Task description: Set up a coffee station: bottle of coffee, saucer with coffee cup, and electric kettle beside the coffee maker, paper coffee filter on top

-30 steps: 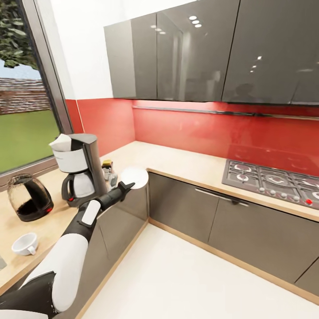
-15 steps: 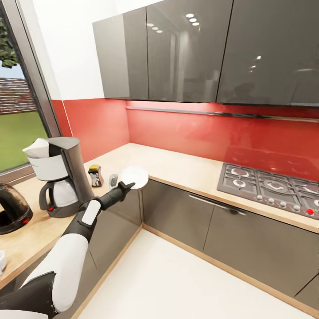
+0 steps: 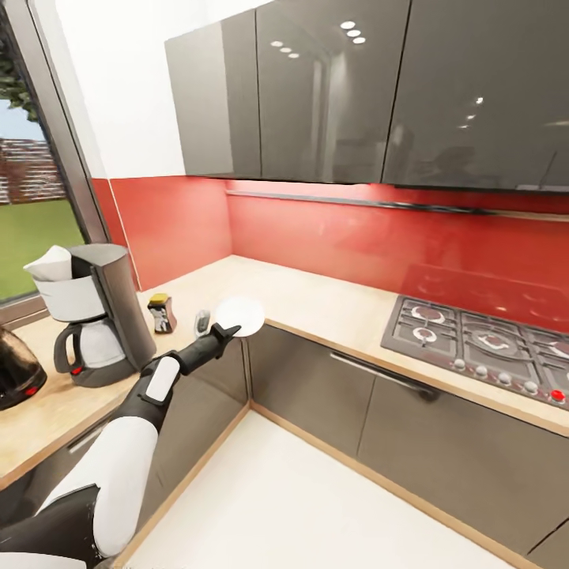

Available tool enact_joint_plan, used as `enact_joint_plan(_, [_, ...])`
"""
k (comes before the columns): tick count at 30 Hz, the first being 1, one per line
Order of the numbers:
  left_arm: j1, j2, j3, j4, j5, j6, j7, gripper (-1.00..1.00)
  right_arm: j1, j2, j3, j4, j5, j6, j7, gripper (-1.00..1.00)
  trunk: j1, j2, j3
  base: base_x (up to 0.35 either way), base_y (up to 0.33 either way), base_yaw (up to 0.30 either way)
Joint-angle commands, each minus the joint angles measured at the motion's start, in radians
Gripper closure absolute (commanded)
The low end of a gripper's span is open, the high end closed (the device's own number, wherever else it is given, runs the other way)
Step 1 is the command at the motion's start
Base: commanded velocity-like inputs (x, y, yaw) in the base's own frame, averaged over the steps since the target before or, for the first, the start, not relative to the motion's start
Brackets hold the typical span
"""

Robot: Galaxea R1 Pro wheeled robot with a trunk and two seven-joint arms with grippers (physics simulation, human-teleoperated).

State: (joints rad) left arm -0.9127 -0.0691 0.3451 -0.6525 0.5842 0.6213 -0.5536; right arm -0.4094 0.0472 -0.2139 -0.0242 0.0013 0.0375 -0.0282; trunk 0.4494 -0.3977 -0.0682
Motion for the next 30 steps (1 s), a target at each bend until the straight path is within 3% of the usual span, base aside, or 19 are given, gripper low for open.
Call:
enact_joint_plan(1, [-0.002,-0.001,0.006,0.0,-0.001,0.006,0.0,1.0,0.0,0.0,-0.005,-0.002,0.0,0.004,-0.002,-1.0,0.001,-0.002,-0.002,0.002,-0.221,0.27])
enact_joint_plan(6, [0.029,0.001,0.005,-0.011,0.0,0.01,-0.008,1.0,0.0,0.0,-0.005,-0.002,0.0,0.004,-0.002,-1.0,0.001,-0.002,-0.002,0.074,-0.039,0.134])
enact_joint_plan(7, [0.066,0.005,0.003,-0.014,0.0,0.017,-0.017,1.0,0.0,0.007,-0.005,-0.002,0.0,0.004,-0.003,-1.0,0.001,-0.002,-0.002,0.004,-0.001,0.002])
enact_joint_plan(11, [0.135,0.005,-0.004,-0.015,-0.001,0.009,-0.095,1.0,0.0,0.014,-0.005,-0.003,0.0,0.004,-0.003,-1.0,0.001,-0.002,-0.002,0.0,0.0,0.0])
enact_joint_plan(12, [0.155,0.006,-0.006,-0.014,-0.005,0.007,-0.139,1.0,0.0,0.015,-0.005,-0.002,0.0,0.004,-0.004,-1.0,0.001,-0.002,-0.002,0.0,0.0,0.016])
enact_joint_plan(16, [0.205,0.005,-0.007,-0.015,-0.01,0.003,-0.168,1.0,0.0,0.016,-0.004,-0.002,0.001,0.004,-0.004,-1.0,0.001,-0.002,-0.002,0.0,0.0,0.149])
enact_joint_plan(30, [0.245,-0.004,-0.008,-0.009,-0.011,0.003,-0.175,1.0,0.0,0.016,-0.004,-0.002,0.002,0.004,-0.004,-1.0,0.001,-0.002,-0.002,0.0,0.0,0.268])
